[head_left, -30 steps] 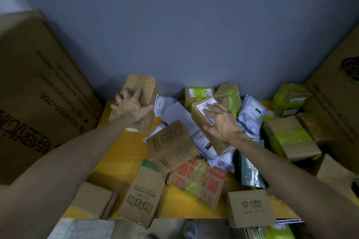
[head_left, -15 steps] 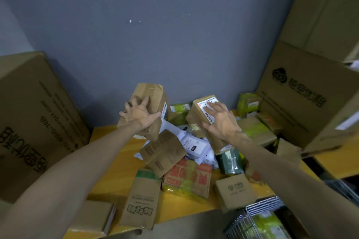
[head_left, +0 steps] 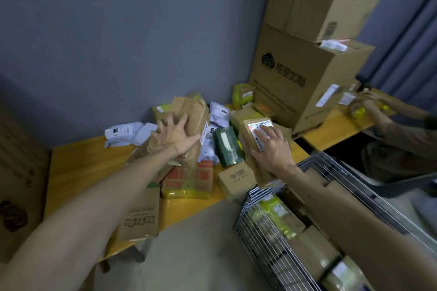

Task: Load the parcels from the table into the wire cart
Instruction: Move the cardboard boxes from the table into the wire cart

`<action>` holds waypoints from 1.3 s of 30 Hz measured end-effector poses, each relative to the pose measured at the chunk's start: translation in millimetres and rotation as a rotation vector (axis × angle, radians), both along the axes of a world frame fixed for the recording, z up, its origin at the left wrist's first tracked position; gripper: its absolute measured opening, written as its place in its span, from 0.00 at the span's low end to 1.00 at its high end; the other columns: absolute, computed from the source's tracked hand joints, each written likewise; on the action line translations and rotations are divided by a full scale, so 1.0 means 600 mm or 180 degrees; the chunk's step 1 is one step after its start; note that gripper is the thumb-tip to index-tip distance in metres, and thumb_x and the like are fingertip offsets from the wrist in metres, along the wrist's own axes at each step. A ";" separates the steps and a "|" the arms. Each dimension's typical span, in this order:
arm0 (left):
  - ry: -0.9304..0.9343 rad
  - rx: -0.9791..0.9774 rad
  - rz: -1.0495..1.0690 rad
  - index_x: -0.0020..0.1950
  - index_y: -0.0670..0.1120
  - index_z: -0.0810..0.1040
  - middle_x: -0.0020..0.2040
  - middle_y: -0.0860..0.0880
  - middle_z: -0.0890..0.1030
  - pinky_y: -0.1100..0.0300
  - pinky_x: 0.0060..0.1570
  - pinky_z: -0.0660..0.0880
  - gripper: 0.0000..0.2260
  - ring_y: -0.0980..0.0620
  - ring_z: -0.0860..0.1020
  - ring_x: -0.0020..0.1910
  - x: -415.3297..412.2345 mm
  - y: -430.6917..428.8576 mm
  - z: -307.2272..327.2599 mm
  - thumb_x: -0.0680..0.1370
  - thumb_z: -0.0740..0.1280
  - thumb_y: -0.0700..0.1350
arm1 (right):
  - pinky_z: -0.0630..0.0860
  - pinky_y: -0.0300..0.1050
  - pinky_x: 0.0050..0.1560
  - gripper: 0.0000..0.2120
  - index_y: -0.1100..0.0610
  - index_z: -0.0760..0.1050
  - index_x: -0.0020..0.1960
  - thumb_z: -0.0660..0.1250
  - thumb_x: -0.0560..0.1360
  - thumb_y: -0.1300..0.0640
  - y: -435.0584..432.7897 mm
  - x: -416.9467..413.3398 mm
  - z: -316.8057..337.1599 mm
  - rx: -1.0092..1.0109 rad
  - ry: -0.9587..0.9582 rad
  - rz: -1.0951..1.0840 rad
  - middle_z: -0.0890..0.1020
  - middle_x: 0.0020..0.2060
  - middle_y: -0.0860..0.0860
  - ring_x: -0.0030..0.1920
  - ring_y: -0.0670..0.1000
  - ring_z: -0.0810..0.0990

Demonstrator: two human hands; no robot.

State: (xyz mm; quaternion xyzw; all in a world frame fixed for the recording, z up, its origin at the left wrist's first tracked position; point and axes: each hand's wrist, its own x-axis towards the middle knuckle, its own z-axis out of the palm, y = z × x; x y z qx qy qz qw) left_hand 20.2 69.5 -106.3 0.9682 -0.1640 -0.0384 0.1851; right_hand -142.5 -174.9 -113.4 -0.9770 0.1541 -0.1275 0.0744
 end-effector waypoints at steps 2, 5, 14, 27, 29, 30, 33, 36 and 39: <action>-0.0005 0.0043 -0.0152 0.78 0.62 0.55 0.79 0.48 0.50 0.34 0.71 0.56 0.38 0.36 0.52 0.76 -0.023 -0.033 -0.001 0.72 0.64 0.68 | 0.70 0.63 0.64 0.28 0.54 0.69 0.72 0.68 0.75 0.46 -0.025 -0.045 -0.002 0.0020 -0.0031 -0.0163 0.68 0.73 0.53 0.73 0.58 0.61; -0.0025 0.0129 -0.0456 0.79 0.62 0.54 0.80 0.48 0.49 0.35 0.72 0.56 0.38 0.36 0.51 0.77 -0.062 -0.092 0.001 0.73 0.63 0.69 | 0.73 0.63 0.61 0.26 0.54 0.71 0.70 0.68 0.74 0.47 -0.066 -0.116 -0.011 0.0095 -0.0051 -0.0437 0.70 0.71 0.54 0.72 0.59 0.63; 0.0088 0.0269 -0.1338 0.80 0.61 0.52 0.80 0.48 0.49 0.35 0.72 0.55 0.39 0.37 0.49 0.78 -0.247 -0.321 -0.018 0.73 0.62 0.70 | 0.73 0.63 0.62 0.28 0.54 0.72 0.67 0.63 0.72 0.42 -0.202 -0.367 -0.041 0.0159 -0.0113 -0.1302 0.72 0.70 0.54 0.70 0.59 0.65; 0.0321 0.0254 -0.1848 0.79 0.61 0.54 0.81 0.48 0.46 0.31 0.71 0.50 0.40 0.35 0.47 0.78 -0.533 -0.613 -0.059 0.71 0.64 0.70 | 0.68 0.58 0.67 0.28 0.52 0.68 0.72 0.66 0.76 0.43 -0.398 -0.728 -0.105 0.0268 0.0135 -0.1962 0.67 0.73 0.52 0.72 0.55 0.62; 0.0333 0.0348 -0.1835 0.79 0.61 0.53 0.81 0.47 0.46 0.30 0.71 0.51 0.40 0.35 0.47 0.78 -0.548 -0.629 -0.066 0.71 0.64 0.70 | 0.67 0.58 0.68 0.29 0.51 0.67 0.73 0.66 0.76 0.42 -0.413 -0.744 -0.115 0.0331 0.0178 -0.1968 0.66 0.74 0.51 0.73 0.55 0.60; 0.0329 0.0399 -0.1814 0.79 0.61 0.53 0.81 0.47 0.47 0.30 0.71 0.50 0.40 0.35 0.47 0.78 -0.551 -0.633 -0.071 0.71 0.64 0.70 | 0.66 0.58 0.68 0.29 0.51 0.66 0.74 0.65 0.76 0.41 -0.419 -0.746 -0.119 0.0363 0.0199 -0.1966 0.65 0.74 0.51 0.73 0.54 0.59; 0.0378 0.0476 -0.1729 0.79 0.61 0.52 0.81 0.46 0.47 0.29 0.70 0.51 0.40 0.35 0.47 0.78 -0.547 -0.644 -0.085 0.72 0.63 0.70 | 0.65 0.59 0.69 0.30 0.51 0.65 0.75 0.64 0.77 0.41 -0.436 -0.737 -0.135 0.0417 0.0267 -0.1892 0.64 0.75 0.51 0.74 0.54 0.57; 0.0475 0.0582 -0.1671 0.79 0.61 0.52 0.81 0.46 0.46 0.29 0.70 0.52 0.39 0.34 0.47 0.78 -0.535 -0.646 -0.104 0.72 0.63 0.70 | 0.66 0.60 0.68 0.30 0.51 0.65 0.74 0.64 0.77 0.41 -0.452 -0.713 -0.155 0.0553 0.0284 -0.1815 0.64 0.75 0.51 0.74 0.55 0.57; 0.0483 0.0660 -0.1567 0.79 0.61 0.53 0.81 0.46 0.46 0.30 0.70 0.53 0.39 0.34 0.48 0.77 -0.507 -0.646 -0.126 0.72 0.63 0.70 | 0.66 0.61 0.69 0.30 0.51 0.65 0.74 0.64 0.76 0.41 -0.465 -0.676 -0.171 0.0630 0.0356 -0.1775 0.64 0.75 0.52 0.74 0.56 0.58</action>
